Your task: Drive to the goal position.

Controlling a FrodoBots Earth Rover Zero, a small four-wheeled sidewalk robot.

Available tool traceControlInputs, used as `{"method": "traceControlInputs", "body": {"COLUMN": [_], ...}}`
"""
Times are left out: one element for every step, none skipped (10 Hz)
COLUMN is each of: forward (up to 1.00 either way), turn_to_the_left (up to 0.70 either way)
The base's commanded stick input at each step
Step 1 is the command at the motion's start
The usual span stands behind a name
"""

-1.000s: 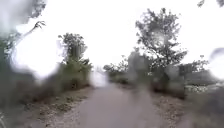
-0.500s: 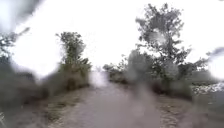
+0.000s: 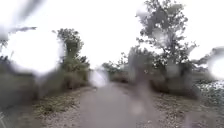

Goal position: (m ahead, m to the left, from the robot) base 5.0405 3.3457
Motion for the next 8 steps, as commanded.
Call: {"method": "traceControlInputs", "body": {"forward": [0.70, 0.70, 0.70, 0.70, 0.70, 0.70, 0.70, 0.70], "turn_to_the_left": [0.00, 0.00, 0.00, 0.00, 0.00, 0.00, 0.00, 0.00]}}
